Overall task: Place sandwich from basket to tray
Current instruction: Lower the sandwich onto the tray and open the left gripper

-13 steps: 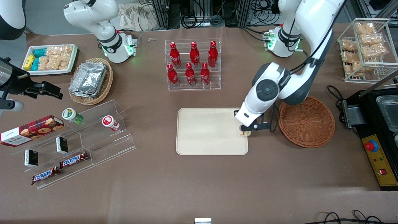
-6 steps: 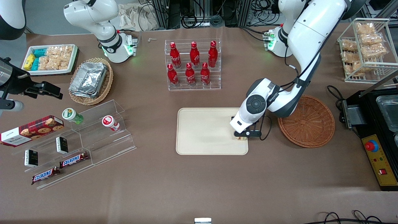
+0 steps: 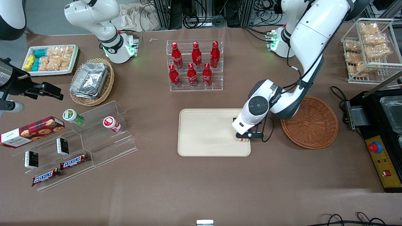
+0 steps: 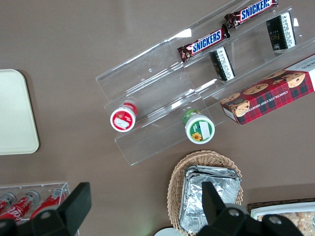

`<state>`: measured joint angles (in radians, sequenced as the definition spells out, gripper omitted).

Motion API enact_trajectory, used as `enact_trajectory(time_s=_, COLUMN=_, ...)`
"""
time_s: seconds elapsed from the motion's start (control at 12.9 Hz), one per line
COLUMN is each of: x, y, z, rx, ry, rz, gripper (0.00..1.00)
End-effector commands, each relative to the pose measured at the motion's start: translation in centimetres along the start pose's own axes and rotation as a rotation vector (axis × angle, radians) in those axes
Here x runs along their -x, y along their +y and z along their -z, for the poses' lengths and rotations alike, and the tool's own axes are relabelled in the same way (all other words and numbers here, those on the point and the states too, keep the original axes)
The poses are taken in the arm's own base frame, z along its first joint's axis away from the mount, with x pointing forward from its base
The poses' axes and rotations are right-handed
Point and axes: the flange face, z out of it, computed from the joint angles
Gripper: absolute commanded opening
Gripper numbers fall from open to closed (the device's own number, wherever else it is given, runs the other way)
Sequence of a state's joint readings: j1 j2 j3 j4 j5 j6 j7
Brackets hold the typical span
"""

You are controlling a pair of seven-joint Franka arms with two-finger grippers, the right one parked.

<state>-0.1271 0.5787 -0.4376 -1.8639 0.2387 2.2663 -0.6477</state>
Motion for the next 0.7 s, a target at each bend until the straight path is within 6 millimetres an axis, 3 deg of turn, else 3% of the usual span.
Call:
enact_trajectory(time_s=0.0, x=-1.0, y=0.7, z=-0.4, rx=0.009, ry=0.014, rz=-0.007, gripper=1.0)
enact_trajectory(time_s=0.16, x=-0.9, y=0.7, z=0.5, rx=0.005, ry=0.022, rz=-0.001, gripper=1.0)
enact_trajectory(time_s=0.23, x=-0.9, y=0.8, z=2.2, rx=0.014, ry=0.04, rz=0.012, gripper=1.0)
enact_trajectory(time_s=0.47, x=-0.2, y=-0.5, z=8.8, rx=0.01, ry=0.06, rz=0.068, gripper=1.0)
enact_trajectory(time_s=0.62, x=-0.3, y=-2.5, z=13.3, rx=0.012, ry=0.103, rz=0.109, gripper=1.0)
